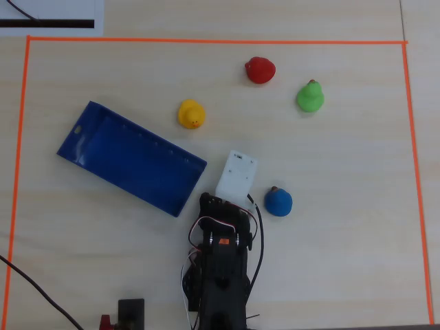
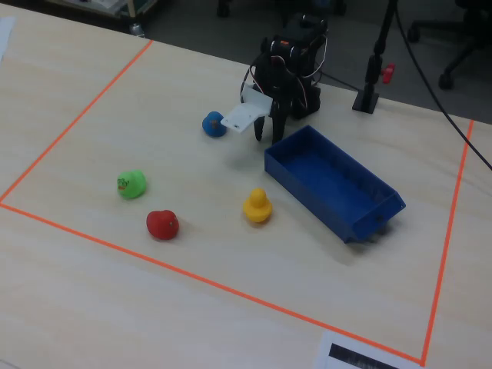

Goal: Grasp yellow duck and put it into box.

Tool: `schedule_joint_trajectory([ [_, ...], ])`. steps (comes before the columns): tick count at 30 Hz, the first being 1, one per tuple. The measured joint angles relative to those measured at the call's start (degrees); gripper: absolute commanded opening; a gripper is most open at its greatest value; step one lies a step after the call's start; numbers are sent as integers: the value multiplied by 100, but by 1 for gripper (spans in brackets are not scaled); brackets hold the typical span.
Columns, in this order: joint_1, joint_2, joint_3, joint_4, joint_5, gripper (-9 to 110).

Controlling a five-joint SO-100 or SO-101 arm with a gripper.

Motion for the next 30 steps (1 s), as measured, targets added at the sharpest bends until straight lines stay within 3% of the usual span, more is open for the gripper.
schedule_joint_trajectory([
  [26, -26, 0, 0, 0, 0, 12],
  [30, -18, 0, -9, 0, -114, 26],
])
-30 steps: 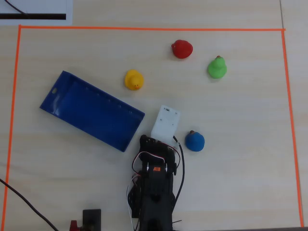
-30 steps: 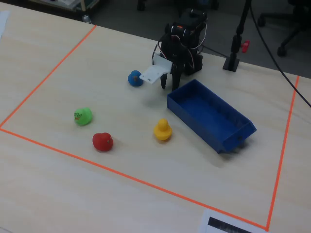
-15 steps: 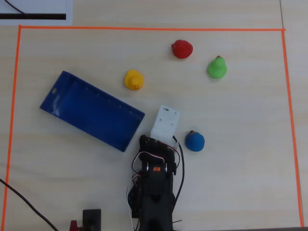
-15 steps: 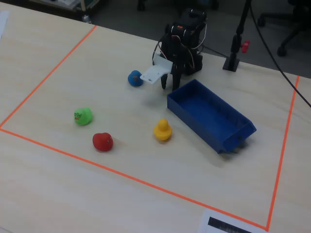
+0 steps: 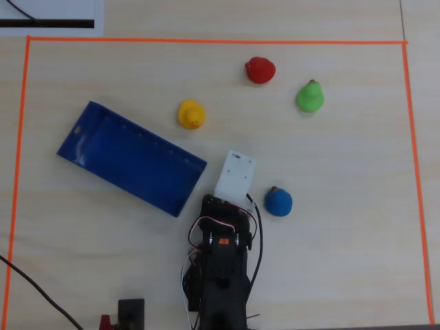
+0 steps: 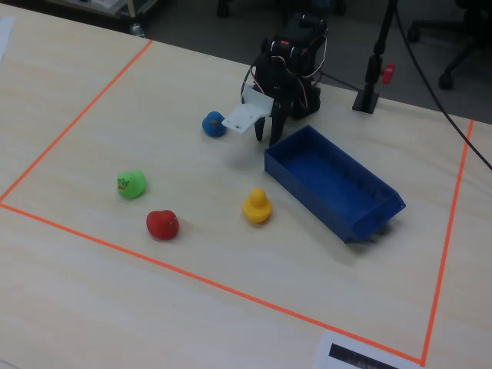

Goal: Grasp yellow duck and put it into box.

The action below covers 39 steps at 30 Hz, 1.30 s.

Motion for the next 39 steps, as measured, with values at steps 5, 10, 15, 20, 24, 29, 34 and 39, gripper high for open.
schedule_joint_trajectory([
  [5, 211, -1143, -1099, 88, 0, 42],
  [10, 185, -3278, -3393, 255, 114, 47],
  [15, -18, -5326, -5730, 483, 290, 47],
  [20, -483, -7093, -7233, 316, 800, 47],
  [24, -650, -8288, -7690, -299, 1116, 47],
  [29, -659, -9360, -7699, -1081, 1160, 47],
  [34, -659, -10081, -7699, -1740, 1160, 45],
  [39, -659, -10468, -7330, -2461, 1222, 40],
])
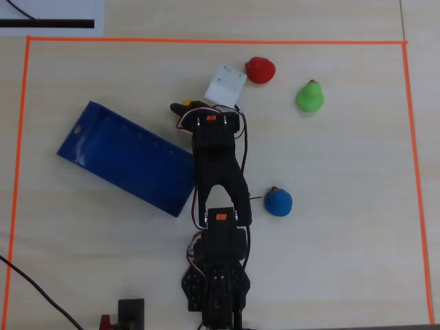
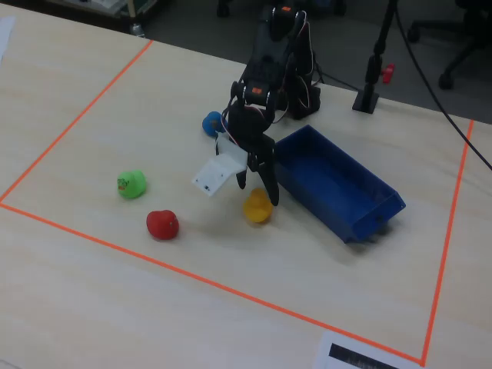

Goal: Grasp yellow duck and put it into box.

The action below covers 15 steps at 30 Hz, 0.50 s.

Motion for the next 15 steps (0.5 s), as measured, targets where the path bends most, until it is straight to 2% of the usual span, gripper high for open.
schedule_joint_trajectory([
  [3, 0, -141, 360, -510, 9, 24],
  [5, 0, -176, 527, -747, 114, 0],
  [11, -79, -9, 483, -914, 756, 0],
  [15, 176, 624, 88, 9, 888, 0],
])
